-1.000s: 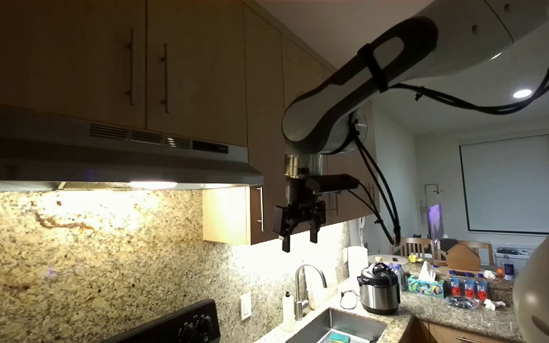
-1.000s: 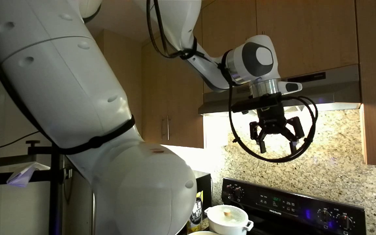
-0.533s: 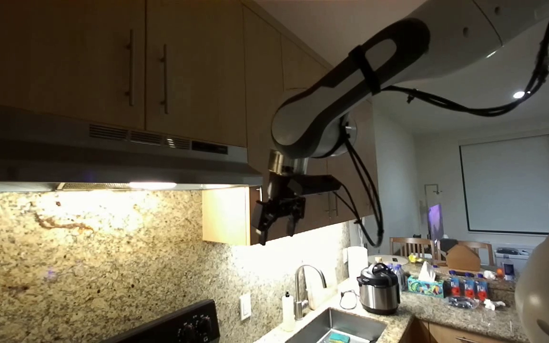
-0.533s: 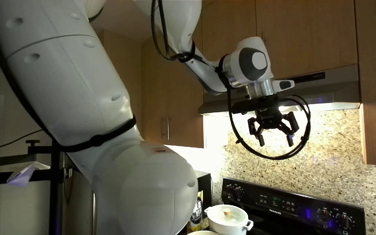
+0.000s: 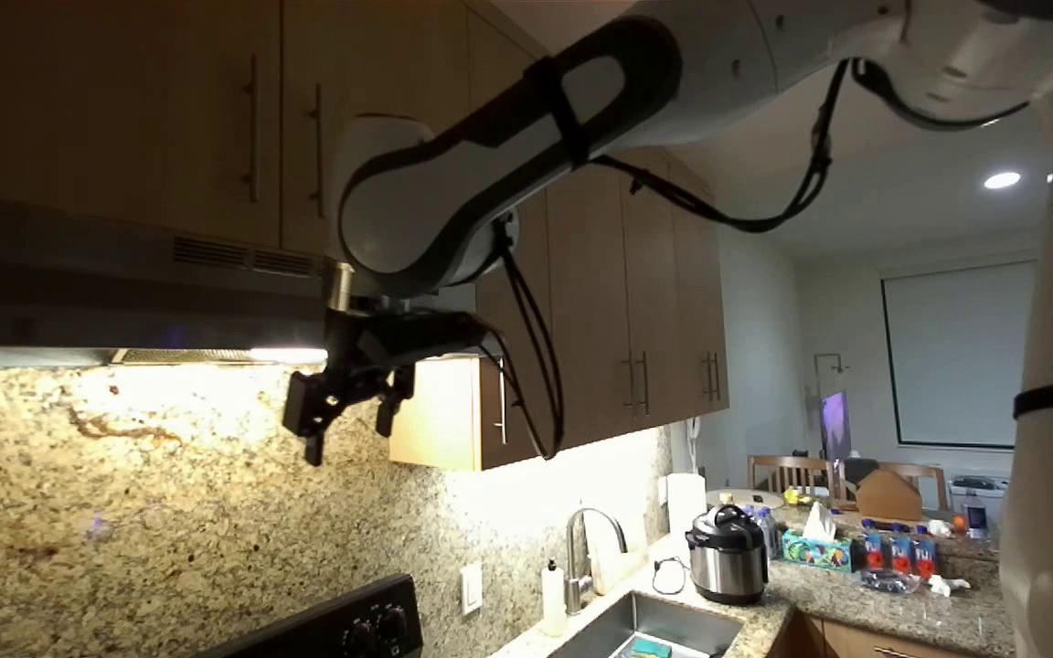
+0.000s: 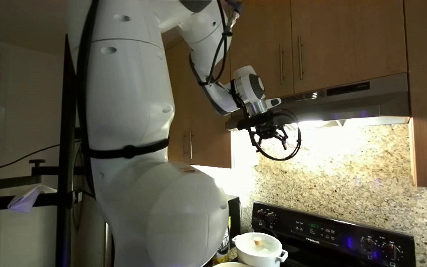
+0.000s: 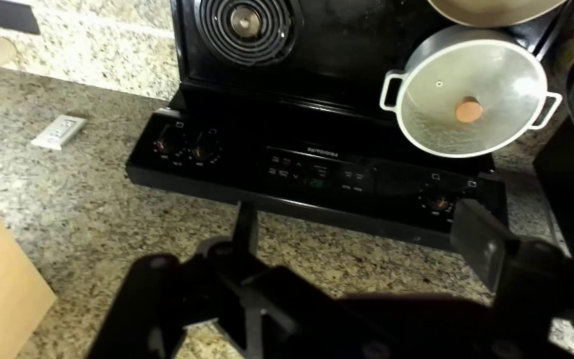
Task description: Push the switch on the black part of the oven filter to the left
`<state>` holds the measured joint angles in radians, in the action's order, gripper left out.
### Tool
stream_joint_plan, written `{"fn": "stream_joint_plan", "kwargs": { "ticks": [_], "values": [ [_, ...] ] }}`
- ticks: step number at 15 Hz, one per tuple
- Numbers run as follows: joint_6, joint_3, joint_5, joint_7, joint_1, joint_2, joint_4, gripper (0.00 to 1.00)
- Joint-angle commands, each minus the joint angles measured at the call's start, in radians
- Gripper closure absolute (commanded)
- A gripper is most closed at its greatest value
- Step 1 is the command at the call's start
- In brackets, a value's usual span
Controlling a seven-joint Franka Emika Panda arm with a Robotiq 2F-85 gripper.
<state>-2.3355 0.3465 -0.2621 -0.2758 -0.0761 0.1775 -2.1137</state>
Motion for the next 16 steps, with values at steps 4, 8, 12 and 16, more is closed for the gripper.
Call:
{"fn": "stream_joint_plan", "kwargs": {
  "ticks": [4, 8, 12, 16],
  "values": [
    [0.036, -0.024, -0.031, -0.020, -0.065, -0.115, 0.122, 0.00],
    [0.036, -0.027, -0.031, -0.019, -0.064, -0.120, 0.127, 0.00],
    [0.073, -0.051, -0.014, -0.040, -0.090, -0.032, 0.061, 0.00],
    [0.154, -0.056, -0.013, -0.077, -0.096, 0.069, 0.007, 0.00]
  ]
}}
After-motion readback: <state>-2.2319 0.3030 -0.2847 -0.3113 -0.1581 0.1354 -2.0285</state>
